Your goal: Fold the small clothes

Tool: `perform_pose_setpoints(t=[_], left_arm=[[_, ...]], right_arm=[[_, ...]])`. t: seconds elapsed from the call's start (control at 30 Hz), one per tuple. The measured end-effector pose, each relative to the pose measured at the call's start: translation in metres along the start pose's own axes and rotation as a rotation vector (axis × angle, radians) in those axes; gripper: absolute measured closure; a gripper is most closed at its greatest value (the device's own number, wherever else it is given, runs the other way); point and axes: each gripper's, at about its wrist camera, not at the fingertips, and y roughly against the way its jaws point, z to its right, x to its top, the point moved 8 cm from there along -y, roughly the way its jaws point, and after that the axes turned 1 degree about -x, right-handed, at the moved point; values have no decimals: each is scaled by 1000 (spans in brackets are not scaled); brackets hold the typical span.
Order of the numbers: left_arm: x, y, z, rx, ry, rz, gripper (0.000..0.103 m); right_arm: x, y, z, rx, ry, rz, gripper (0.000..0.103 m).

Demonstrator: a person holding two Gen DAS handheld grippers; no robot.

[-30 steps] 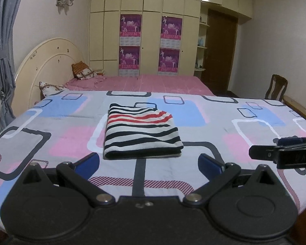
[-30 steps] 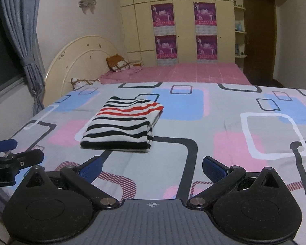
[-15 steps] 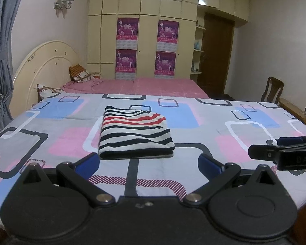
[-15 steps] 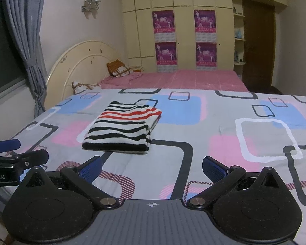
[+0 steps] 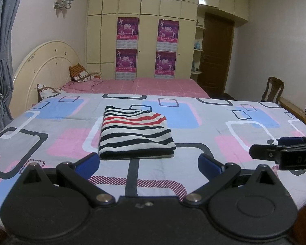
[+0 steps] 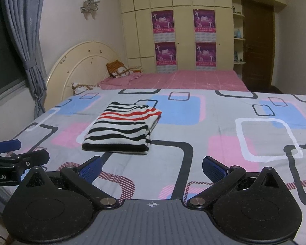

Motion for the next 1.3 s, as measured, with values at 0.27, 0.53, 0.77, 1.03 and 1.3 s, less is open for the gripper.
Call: perform_pose_setpoints(t=[0.27, 0.53, 0.77, 1.03, 1.3], left_arm=[[0, -1, -1, 0, 1, 2, 0], [0, -1, -1, -1, 0, 1, 0], [0, -2, -2, -5, -3, 2, 0], [1, -4, -1, -10, -10, 5, 0], [1, -4, -1, -9, -10, 5, 0]], right_arm=[[1, -2, 1, -5, 0, 0, 0], [3, -4, 2, -2, 3, 2, 0], [4, -3, 4, -4, 3, 3, 0], [4, -3, 5, -11, 6, 2, 0], [5, -5, 5, -10, 12, -2, 0]])
